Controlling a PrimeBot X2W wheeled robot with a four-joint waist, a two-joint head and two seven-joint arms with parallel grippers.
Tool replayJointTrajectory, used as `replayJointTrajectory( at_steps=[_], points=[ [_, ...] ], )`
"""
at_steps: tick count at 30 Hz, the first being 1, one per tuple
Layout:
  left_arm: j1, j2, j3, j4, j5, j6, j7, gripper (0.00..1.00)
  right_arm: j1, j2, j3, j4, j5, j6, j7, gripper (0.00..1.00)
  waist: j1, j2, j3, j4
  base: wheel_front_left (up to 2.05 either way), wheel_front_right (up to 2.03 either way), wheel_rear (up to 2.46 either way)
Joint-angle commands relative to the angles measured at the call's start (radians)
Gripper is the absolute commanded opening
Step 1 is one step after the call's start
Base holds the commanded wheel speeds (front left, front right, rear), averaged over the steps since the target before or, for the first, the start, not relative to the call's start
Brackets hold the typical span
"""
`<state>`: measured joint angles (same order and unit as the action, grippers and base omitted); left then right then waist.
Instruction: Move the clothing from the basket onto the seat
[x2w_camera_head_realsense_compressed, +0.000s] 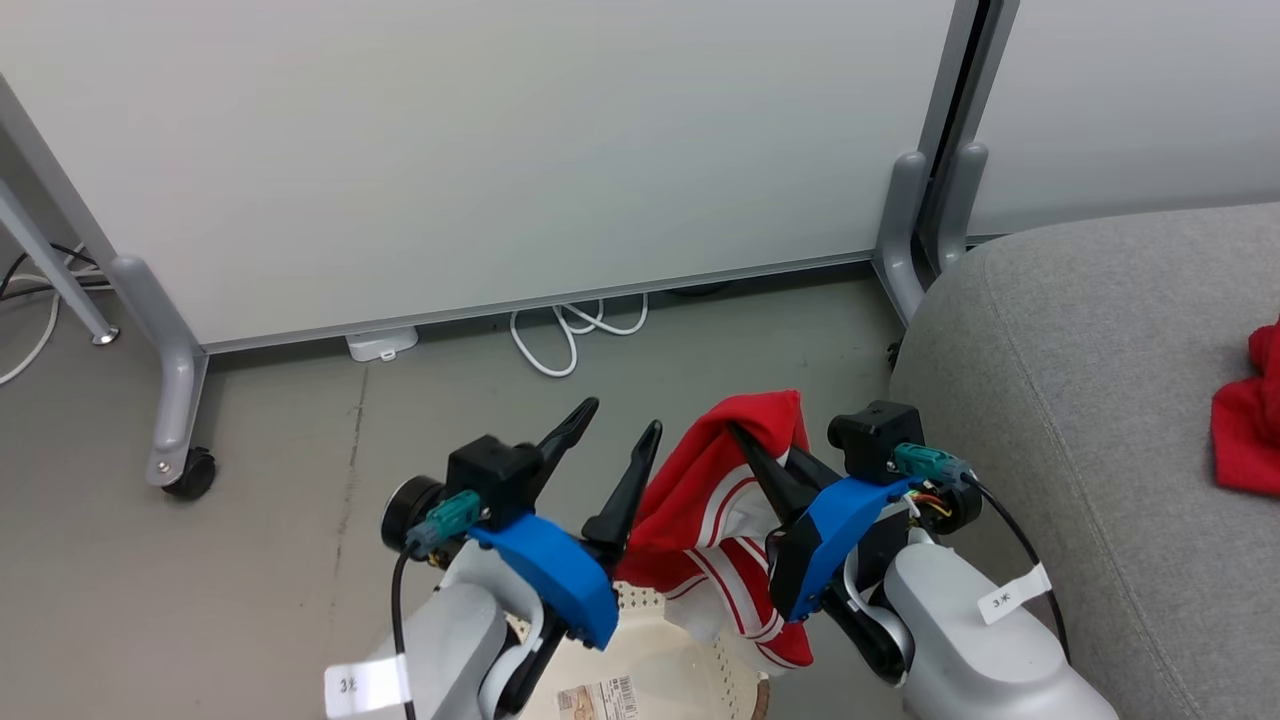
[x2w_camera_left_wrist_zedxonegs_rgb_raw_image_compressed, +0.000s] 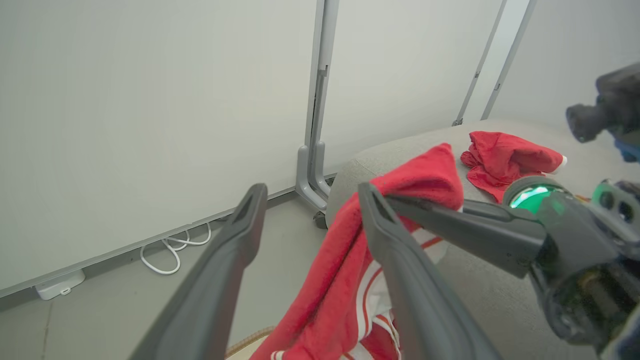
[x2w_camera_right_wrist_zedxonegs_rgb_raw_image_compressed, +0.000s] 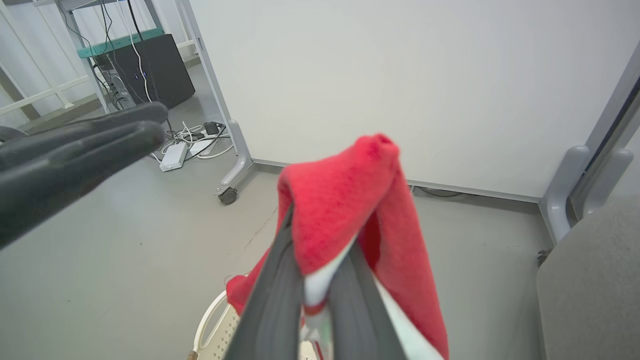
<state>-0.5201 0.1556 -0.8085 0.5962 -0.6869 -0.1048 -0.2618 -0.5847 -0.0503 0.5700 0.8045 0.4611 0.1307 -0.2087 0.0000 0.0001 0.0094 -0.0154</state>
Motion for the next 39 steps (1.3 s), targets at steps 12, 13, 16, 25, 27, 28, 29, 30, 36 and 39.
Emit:
replayJointTrajectory(
  at_steps=[12, 13, 16, 25, 27, 28, 29, 30, 36, 39],
  points=[
    [0.232, 0.016, 0.245, -0.151, 0.207, -0.018, -0.005, 1.0, 0.025, 0.0, -0.041, -0.015, -0.028, 0.0, -0.004, 0.0, 0.0, -0.0001, 0.014, 0.018, 0.0, 0.0, 0.0],
    [0.245, 0.014, 0.26, -0.159, 0.218, -0.02, -0.005, 1.0, 0.026, 0.0, -0.045, -0.017, -0.028, 0.0, -0.003, 0.0, 0.0, -0.0001, 0.015, 0.019, 0.0, 0.0, 0.0],
    [0.284, 0.006, 0.303, -0.183, 0.246, -0.022, -0.005, 1.0, 0.032, 0.0, -0.054, -0.022, -0.034, 0.0, 0.001, 0.0, 0.0, -0.0001, 0.015, 0.019, 0.0, 0.0, 0.0],
    [0.332, -0.005, 0.345, -0.204, 0.287, -0.029, -0.005, 1.0, 0.04, 0.0, -0.082, -0.039, -0.053, 0.0, 0.009, 0.0, 0.0, -0.0001, 0.02, 0.011, 0.0, 0.0, 0.0],
    [0.334, -0.003, 0.341, -0.207, 0.282, -0.026, -0.005, 1.0, 0.045, 0.0, -0.089, -0.043, -0.056, 0.0, 0.012, 0.0, 0.0, -0.0001, 0.02, 0.007, 0.0, 0.0, 0.0],
    [0.334, -0.004, 0.34, -0.208, 0.281, -0.026, -0.005, 1.0, 0.047, 0.0, -0.091, -0.045, -0.055, 0.0, 0.013, 0.0, 0.0, -0.0001, 0.02, 0.005, 0.0, 0.0, 0.0],
    [0.333, -0.004, 0.339, -0.209, 0.28, -0.026, -0.005, 1.0, 0.048, 0.0, -0.092, -0.048, -0.055, 0.0, 0.015, 0.0, 0.0, -0.0001, 0.021, 0.003, 0.0, 0.0, 0.0],
    [0.334, -0.005, 0.338, -0.21, 0.279, -0.026, -0.005, 1.0, 0.05, 0.0, -0.092, -0.049, -0.055, 0.0, 0.016, 0.0, 0.0, -0.0001, 0.021, -0.001, 0.0, 0.0, 0.0],
    [0.336, -0.006, 0.336, -0.21, 0.275, -0.026, -0.005, 1.0, 0.054, 0.0, -0.094, -0.063, -0.055, 0.0, 0.021, 0.0, 0.0, -0.0001, 0.027, -0.039, 0.0, 0.0, 0.0],
    [0.33, -0.003, 0.334, -0.211, 0.273, -0.026, -0.005, 1.0, 0.053, 0.0, -0.098, -0.066, -0.059, 0.0, 0.023, 0.0, 0.0, -0.0001, 0.031, -0.067, 0.0, 0.0, 0.0]
  ],
)
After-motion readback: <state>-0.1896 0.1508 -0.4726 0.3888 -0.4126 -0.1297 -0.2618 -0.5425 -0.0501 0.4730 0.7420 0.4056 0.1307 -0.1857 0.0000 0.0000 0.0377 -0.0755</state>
